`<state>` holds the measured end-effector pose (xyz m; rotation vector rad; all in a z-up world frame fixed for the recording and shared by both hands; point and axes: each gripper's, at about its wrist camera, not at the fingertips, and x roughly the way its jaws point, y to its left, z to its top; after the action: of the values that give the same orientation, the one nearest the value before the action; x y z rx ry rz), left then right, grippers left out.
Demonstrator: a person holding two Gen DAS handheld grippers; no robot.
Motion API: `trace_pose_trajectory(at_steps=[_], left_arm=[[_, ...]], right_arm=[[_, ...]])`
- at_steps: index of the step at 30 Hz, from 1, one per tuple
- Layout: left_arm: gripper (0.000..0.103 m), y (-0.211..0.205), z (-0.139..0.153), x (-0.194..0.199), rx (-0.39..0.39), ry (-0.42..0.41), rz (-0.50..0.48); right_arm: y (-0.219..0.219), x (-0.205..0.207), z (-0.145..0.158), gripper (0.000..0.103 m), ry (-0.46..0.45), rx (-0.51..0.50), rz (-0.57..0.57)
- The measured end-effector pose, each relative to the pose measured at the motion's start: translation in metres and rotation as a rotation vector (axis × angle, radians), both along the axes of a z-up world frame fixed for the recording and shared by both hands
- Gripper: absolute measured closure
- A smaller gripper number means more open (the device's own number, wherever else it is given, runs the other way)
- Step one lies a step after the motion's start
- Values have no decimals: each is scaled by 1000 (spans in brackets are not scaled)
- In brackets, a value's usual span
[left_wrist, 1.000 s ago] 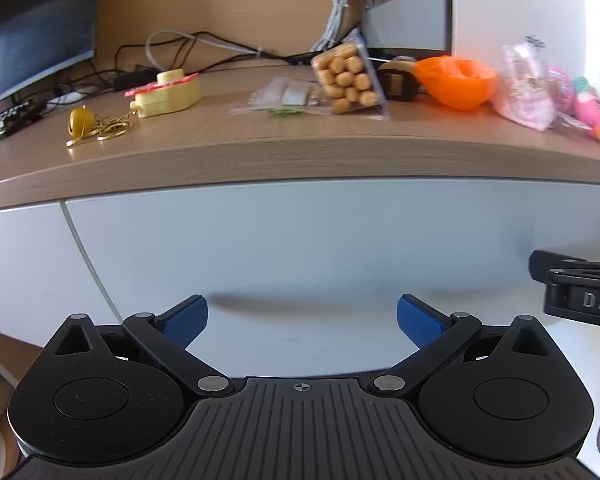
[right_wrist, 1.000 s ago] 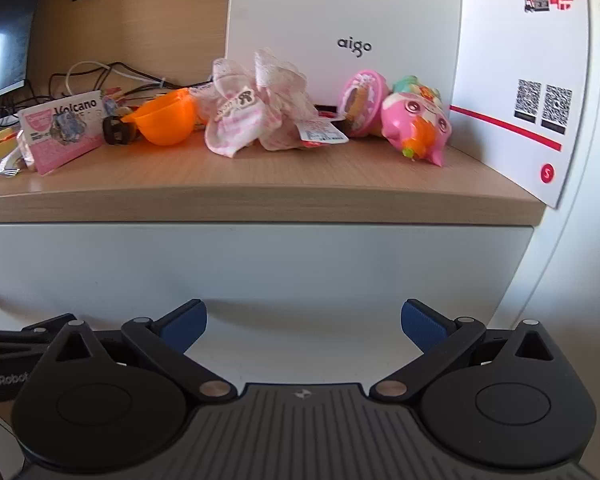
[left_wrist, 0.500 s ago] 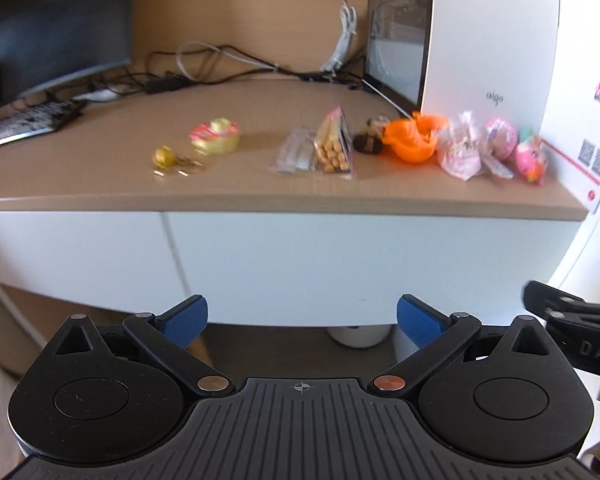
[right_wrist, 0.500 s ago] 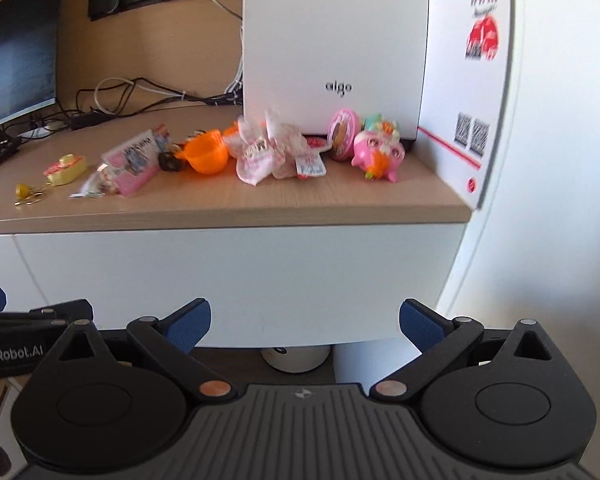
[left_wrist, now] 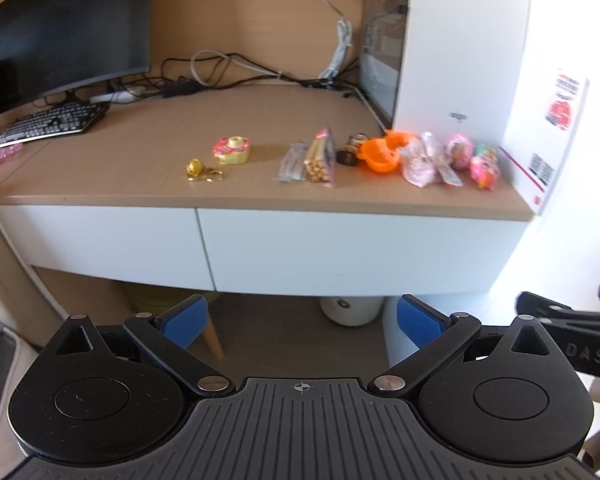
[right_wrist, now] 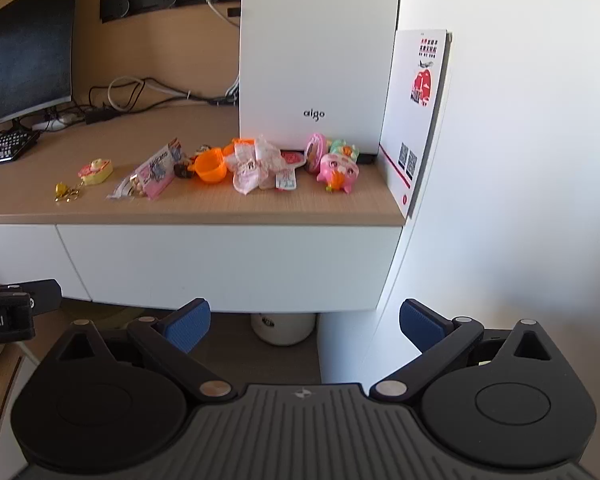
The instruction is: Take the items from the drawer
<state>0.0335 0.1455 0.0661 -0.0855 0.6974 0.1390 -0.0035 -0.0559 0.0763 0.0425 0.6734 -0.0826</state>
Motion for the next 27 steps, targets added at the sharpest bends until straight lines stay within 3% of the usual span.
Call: trace_pose_trajectory(at_steps=[4, 7, 15, 24, 26, 27], left_arm=[[0, -1, 1, -5, -19, 4, -3], [0, -1, -1, -1, 2, 11, 14], [0, -12, -6, 6, 39, 41, -9], [2, -7, -10, 9, 20, 55, 4], [6, -7, -9, 9, 20, 52, 5], [16, -7, -9, 9, 21, 52, 5]], right_arm=[[4, -6, 6, 2, -3, 6, 13], [11, -3, 8, 2, -13, -35, 40], [6, 4, 6, 1, 35, -22, 28], [7, 4, 6, 2, 38, -26, 26], [7, 4, 6, 2, 37, -25, 28], [8, 4, 6, 2, 36, -25, 28]])
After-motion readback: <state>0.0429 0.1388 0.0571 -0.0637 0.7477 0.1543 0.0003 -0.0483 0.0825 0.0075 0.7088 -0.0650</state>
